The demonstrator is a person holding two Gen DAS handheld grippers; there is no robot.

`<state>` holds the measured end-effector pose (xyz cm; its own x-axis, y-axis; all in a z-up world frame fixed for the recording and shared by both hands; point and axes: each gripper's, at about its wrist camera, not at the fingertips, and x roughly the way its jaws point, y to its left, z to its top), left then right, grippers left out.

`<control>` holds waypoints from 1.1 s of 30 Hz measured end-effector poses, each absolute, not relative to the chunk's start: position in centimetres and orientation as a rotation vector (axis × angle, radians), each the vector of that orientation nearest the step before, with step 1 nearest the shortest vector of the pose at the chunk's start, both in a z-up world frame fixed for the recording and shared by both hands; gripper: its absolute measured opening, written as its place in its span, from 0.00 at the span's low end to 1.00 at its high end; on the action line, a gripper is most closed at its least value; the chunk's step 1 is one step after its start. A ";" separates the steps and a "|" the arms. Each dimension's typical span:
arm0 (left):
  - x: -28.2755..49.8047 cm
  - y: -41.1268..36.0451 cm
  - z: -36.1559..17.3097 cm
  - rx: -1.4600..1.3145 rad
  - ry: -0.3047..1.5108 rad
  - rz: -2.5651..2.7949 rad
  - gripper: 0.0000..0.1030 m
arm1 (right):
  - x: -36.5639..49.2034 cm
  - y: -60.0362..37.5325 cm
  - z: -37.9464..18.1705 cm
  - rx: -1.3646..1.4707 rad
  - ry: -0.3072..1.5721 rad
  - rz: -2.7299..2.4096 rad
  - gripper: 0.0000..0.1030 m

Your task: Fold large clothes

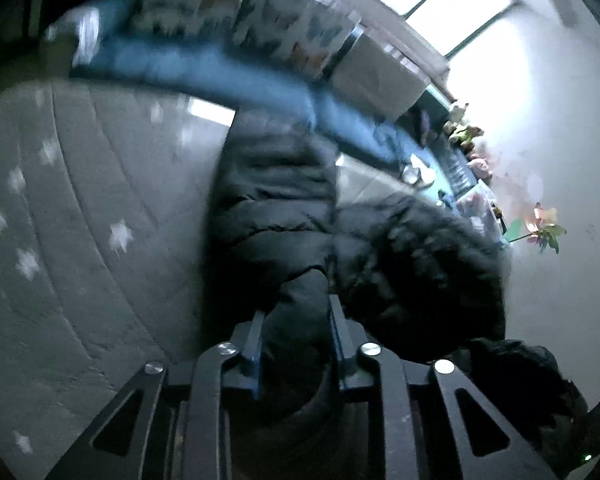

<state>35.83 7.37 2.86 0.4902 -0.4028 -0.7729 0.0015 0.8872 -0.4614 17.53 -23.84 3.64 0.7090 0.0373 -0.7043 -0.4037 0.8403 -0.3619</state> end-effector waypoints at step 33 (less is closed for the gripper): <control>-6.3 10.0 12.2 -0.100 1.298 -0.117 0.25 | -5.7 -25.8 3.8 -0.573 0.950 0.628 0.45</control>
<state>-6.29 10.00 12.19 0.2645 -0.1427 -0.9538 0.0308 0.9897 -0.1395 -5.69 -25.79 3.81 0.4349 0.2335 -0.8697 -0.7084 0.6850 -0.1704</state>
